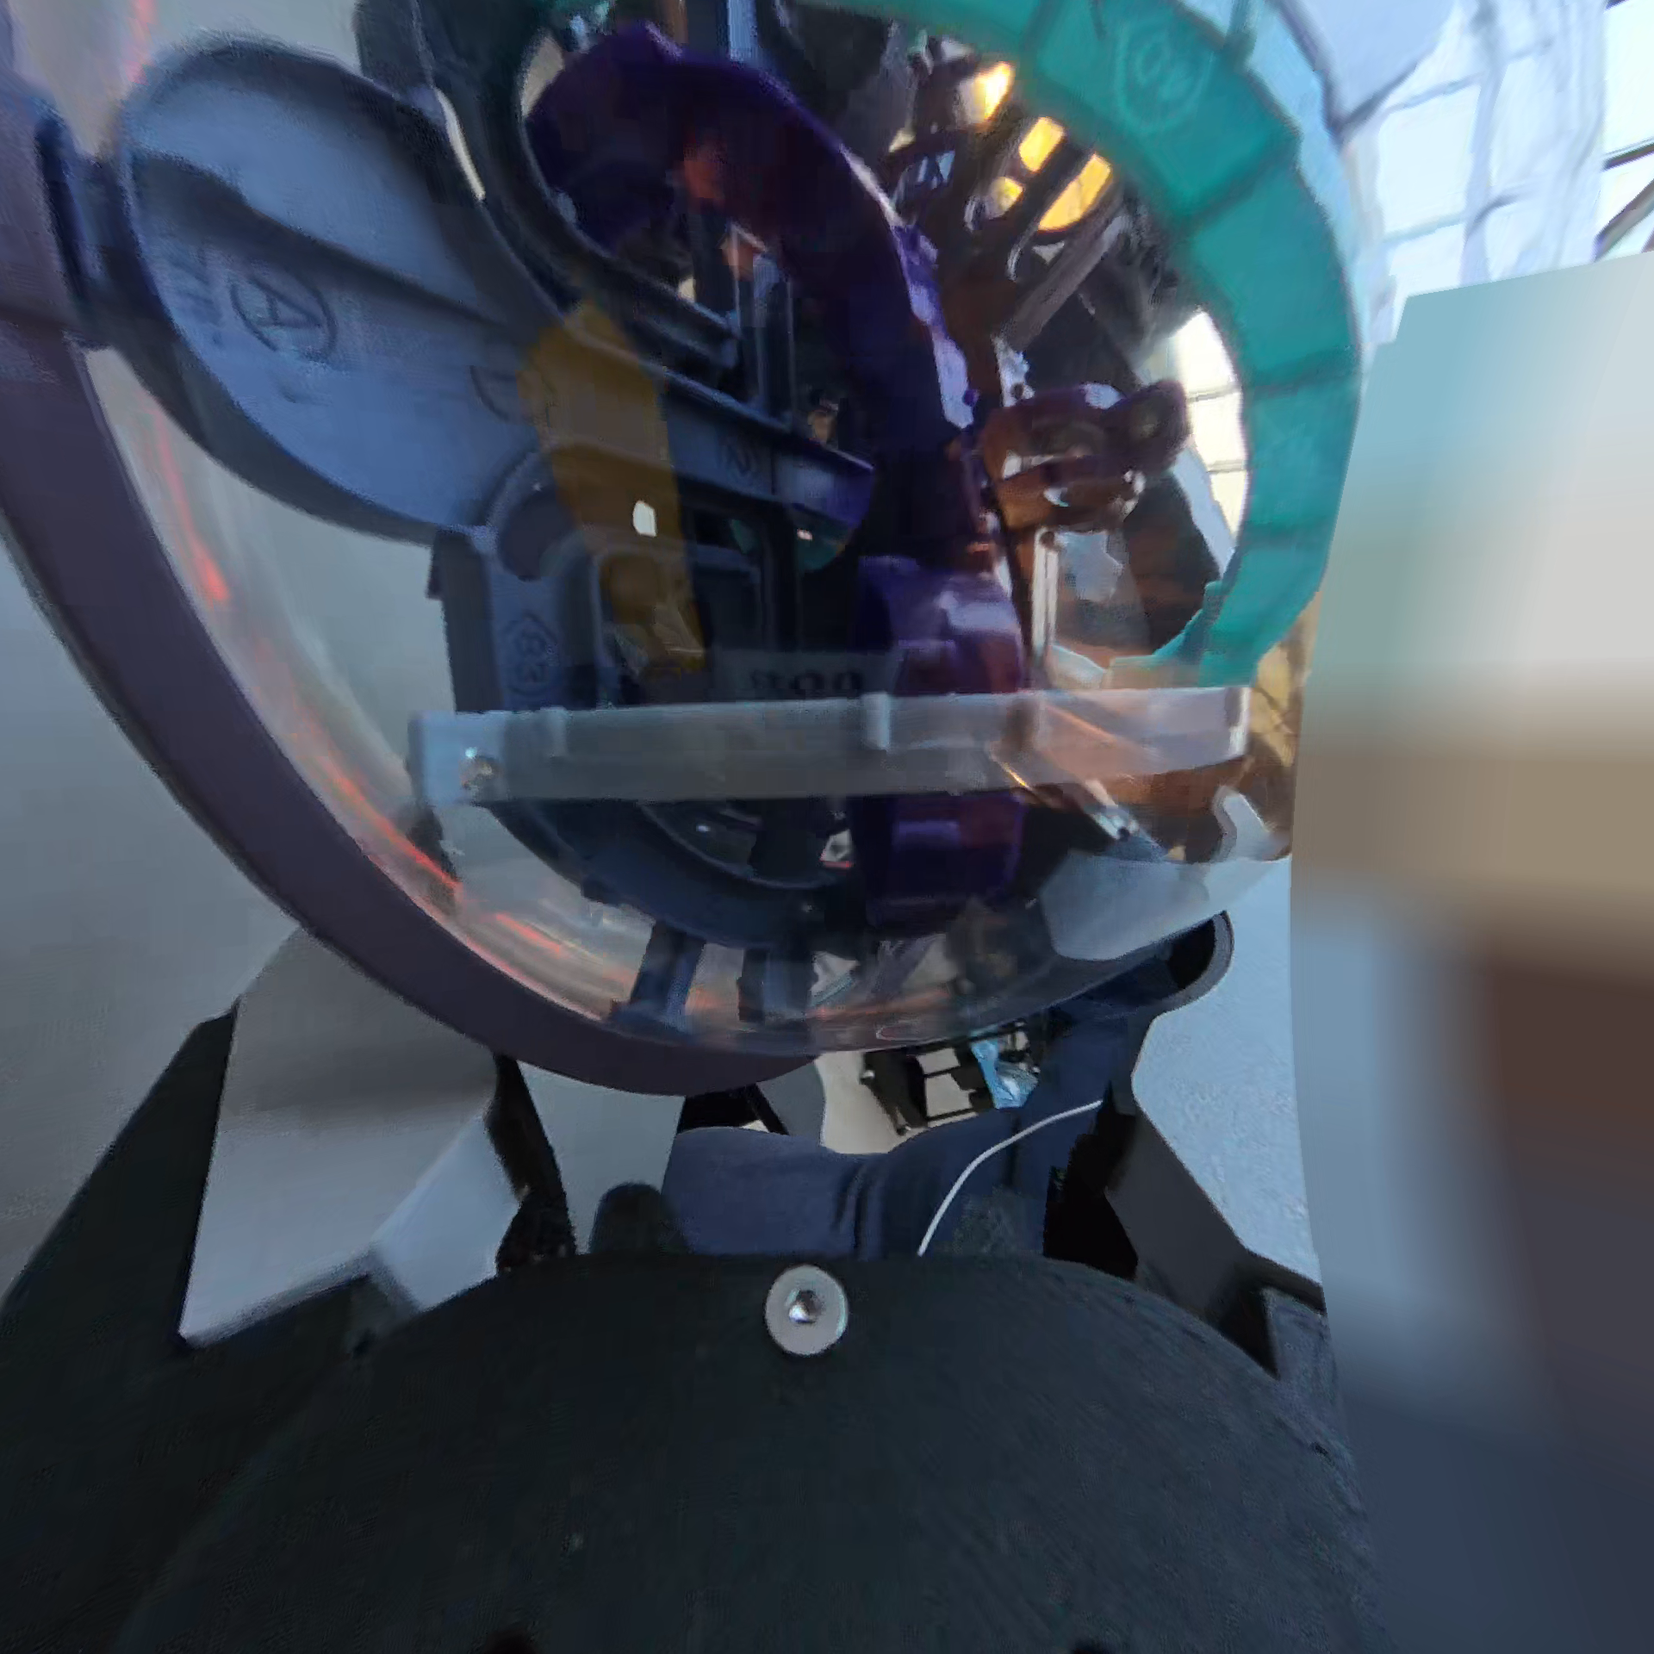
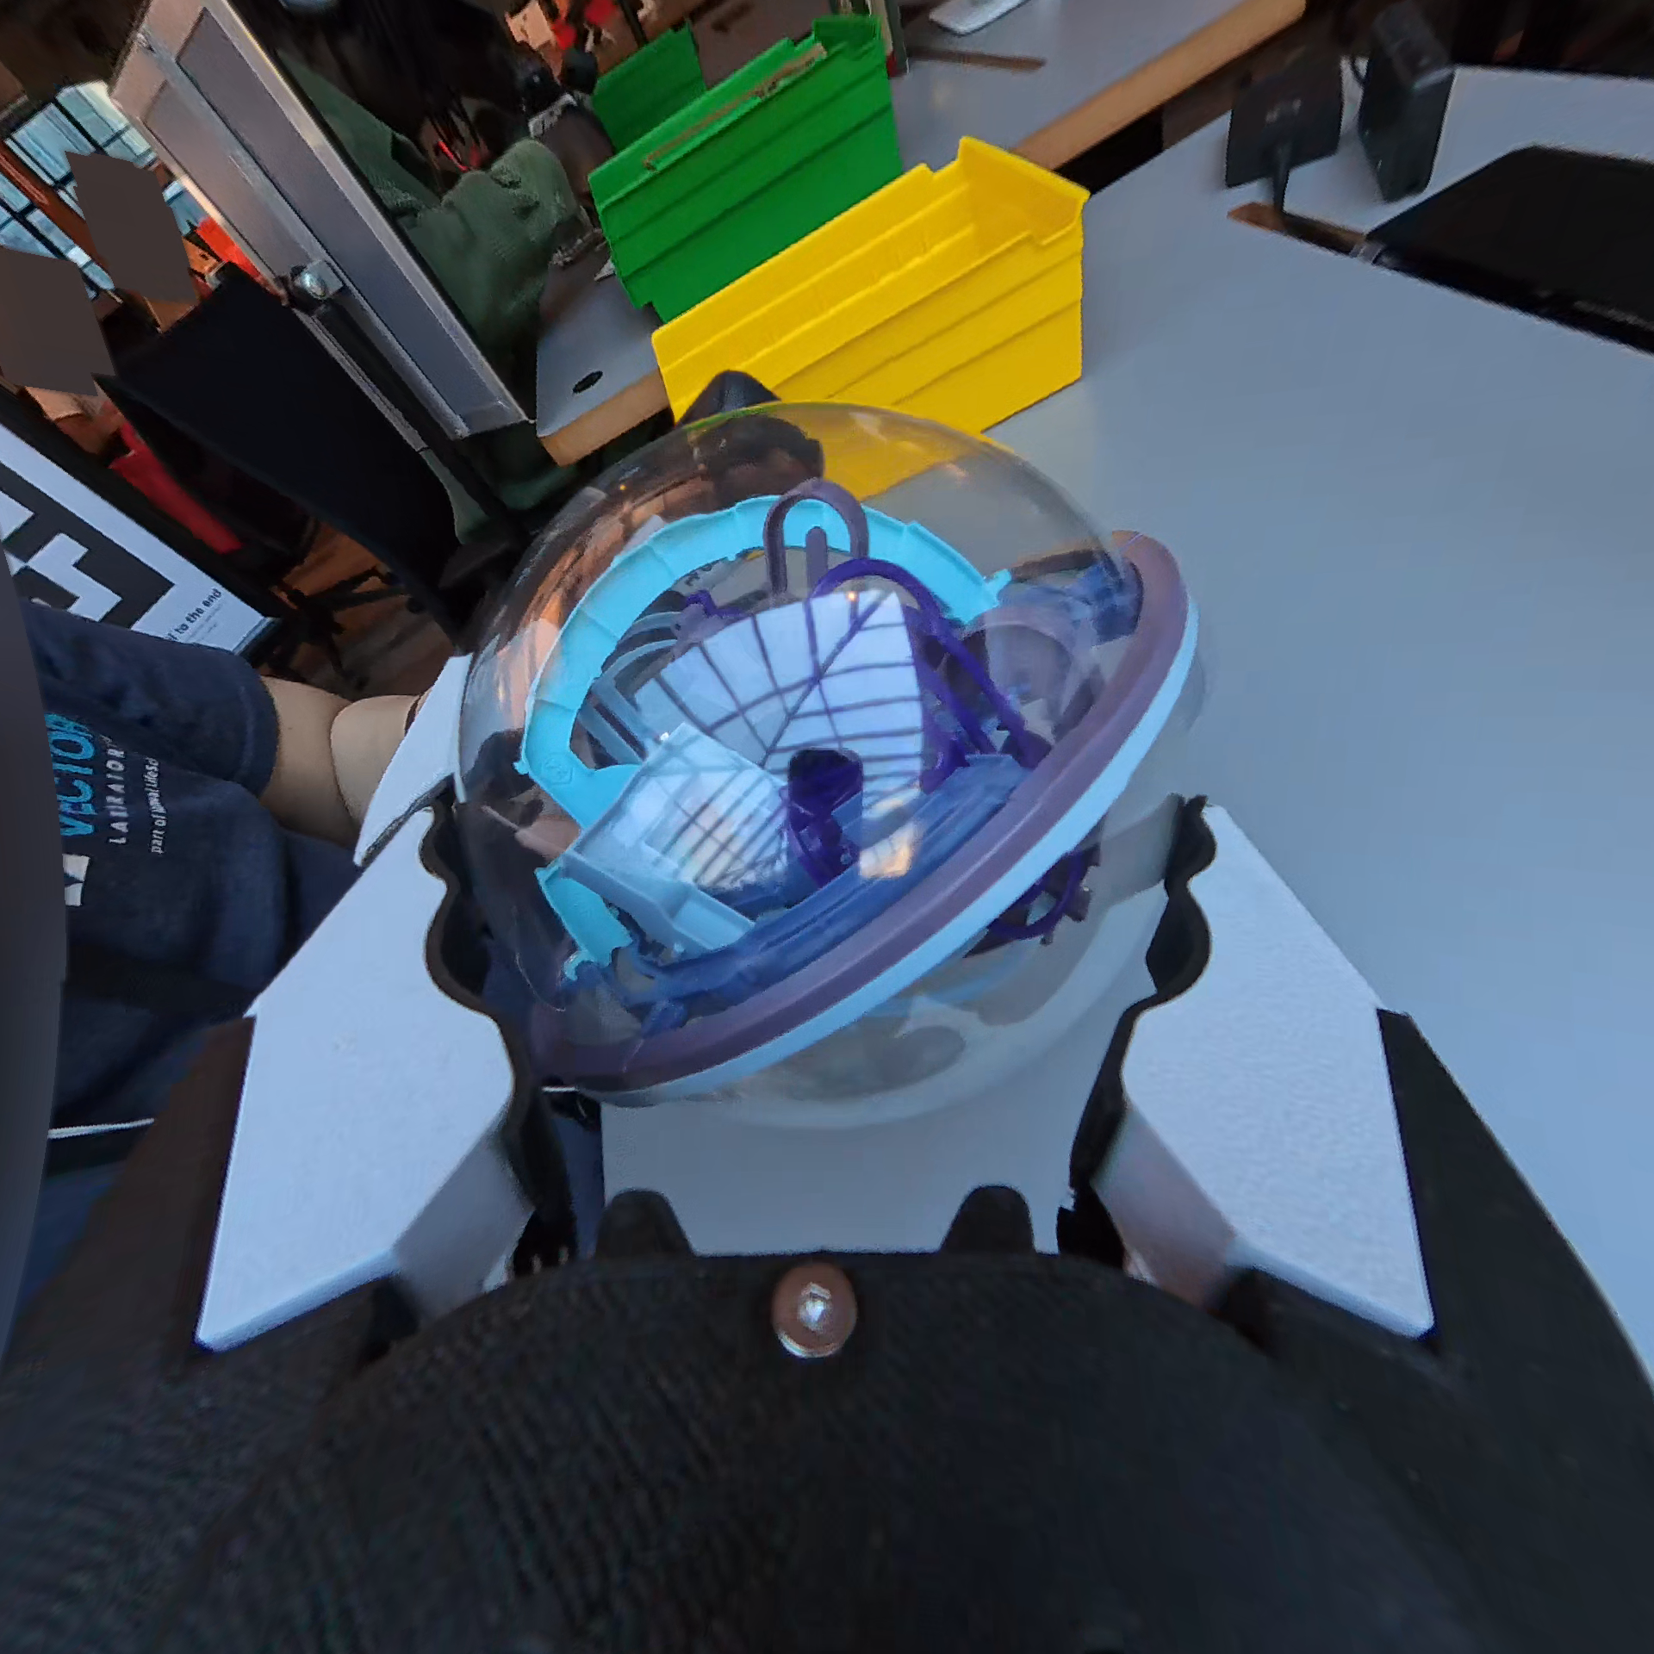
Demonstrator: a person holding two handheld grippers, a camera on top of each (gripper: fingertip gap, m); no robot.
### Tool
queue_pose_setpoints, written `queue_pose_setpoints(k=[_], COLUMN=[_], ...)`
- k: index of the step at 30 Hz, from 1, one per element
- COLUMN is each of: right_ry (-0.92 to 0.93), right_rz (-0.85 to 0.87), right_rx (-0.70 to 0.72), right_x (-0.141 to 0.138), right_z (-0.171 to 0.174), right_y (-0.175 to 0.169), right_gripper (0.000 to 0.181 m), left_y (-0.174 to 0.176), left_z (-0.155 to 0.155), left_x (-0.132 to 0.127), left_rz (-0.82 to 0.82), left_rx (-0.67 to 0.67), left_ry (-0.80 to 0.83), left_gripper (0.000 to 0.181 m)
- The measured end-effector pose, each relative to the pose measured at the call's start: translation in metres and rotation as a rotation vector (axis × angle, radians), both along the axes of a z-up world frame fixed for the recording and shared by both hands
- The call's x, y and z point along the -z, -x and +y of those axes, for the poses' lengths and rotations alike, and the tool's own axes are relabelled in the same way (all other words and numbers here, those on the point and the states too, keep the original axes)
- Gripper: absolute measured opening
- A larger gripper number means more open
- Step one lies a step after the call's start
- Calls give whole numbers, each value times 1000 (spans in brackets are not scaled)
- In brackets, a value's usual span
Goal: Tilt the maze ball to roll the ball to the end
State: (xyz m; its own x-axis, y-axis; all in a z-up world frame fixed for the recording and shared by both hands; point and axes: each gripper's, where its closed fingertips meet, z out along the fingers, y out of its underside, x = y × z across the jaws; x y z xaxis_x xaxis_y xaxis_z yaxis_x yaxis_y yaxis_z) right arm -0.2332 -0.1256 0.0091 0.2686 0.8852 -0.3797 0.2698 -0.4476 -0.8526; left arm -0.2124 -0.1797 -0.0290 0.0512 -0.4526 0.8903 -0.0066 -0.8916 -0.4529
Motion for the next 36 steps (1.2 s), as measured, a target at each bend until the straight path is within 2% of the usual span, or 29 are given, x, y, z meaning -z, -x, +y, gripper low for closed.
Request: queue_pose_setpoints(k=[7,10,13,18,25,30,36], right_ry=[-152,-188,-161,-43,75,131,180], right_rz=[58,60,49,-19,-144,-227,-330], right_rx=[71,89,111,129,108,66,-49], right_x=[-14,-20,-22,-15,0,3,3], right_z=[-6,-9,-10,-11,-10,-3,22], right_y=[-6,-8,-11,-19,-28,-16,23], right_gripper=[151,152,151,152,152,153,152], left_y=[4,1,-7,-29,-41,-32,0], left_z=[17,16,9,-16,-20,-14,15], left_x=[-16,-22,-20,-15,-10,-14,-21], left_rz=[72,48,-18,-195,-277,-339,-428], left_rx=[-139,-159,-130,-18,3,-18,-122], left_ry=[-250,-295,-216,29,146,199,245], left_gripper=[160,161,159,160,155,155,154])
